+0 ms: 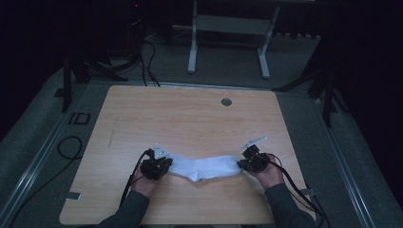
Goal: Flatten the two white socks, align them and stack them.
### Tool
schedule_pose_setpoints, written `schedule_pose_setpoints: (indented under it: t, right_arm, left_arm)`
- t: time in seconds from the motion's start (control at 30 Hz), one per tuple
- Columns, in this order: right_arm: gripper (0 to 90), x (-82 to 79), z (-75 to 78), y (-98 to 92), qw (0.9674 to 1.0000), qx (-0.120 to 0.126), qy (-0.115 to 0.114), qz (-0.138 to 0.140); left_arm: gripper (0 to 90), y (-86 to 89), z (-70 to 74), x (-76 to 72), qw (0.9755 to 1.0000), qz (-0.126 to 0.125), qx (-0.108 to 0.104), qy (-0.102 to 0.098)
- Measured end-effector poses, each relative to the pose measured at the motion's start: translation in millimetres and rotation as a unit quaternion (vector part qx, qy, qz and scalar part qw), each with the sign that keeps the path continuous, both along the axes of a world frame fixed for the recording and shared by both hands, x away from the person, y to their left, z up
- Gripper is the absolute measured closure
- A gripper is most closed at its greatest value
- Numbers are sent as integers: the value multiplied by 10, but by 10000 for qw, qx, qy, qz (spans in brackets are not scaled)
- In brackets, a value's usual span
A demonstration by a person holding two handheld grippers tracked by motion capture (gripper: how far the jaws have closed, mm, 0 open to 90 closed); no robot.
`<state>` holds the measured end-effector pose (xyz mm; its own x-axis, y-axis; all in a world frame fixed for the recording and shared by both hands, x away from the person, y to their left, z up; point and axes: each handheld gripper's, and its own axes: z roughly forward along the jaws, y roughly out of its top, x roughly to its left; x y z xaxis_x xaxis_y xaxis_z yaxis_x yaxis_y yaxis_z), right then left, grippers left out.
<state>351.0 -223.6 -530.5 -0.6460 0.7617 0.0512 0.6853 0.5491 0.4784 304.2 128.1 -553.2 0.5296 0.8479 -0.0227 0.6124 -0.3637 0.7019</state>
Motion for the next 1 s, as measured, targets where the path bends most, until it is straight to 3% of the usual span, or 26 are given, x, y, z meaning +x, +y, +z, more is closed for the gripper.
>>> schedule_pose_setpoints:
  t: [0.13, 0.27, 0.6, 0.73, 0.83, 1.0]
  right_arm:
    - [675, 27, 18, -10, 9999, 158, -17, 20]
    - [586, 23, 112, -59, 9994, 315, -117, -1]
    - [528, 21, 219, -110, 9979, 572, -263, -116]
    - [523, 43, 240, -121, 9971, 660, -296, -218]
    - [518, 45, 249, -132, 9971, 660, -293, -237]
    - [512, 54, 222, -148, 9970, 681, -252, -268]
  left_arm:
    - [842, -2, 3, -4, 10000, -36, -90, 7]
    - [822, 1, 12, -5, 9999, -55, -131, -3]
    - [768, 14, 64, -18, 9997, -87, -163, -173]
    - [761, 49, 91, -18, 9995, -33, -212, -249]
    - [746, 83, 118, -23, 9993, 38, -138, -345]
    - [737, 171, 156, -11, 9991, 157, -200, -354]
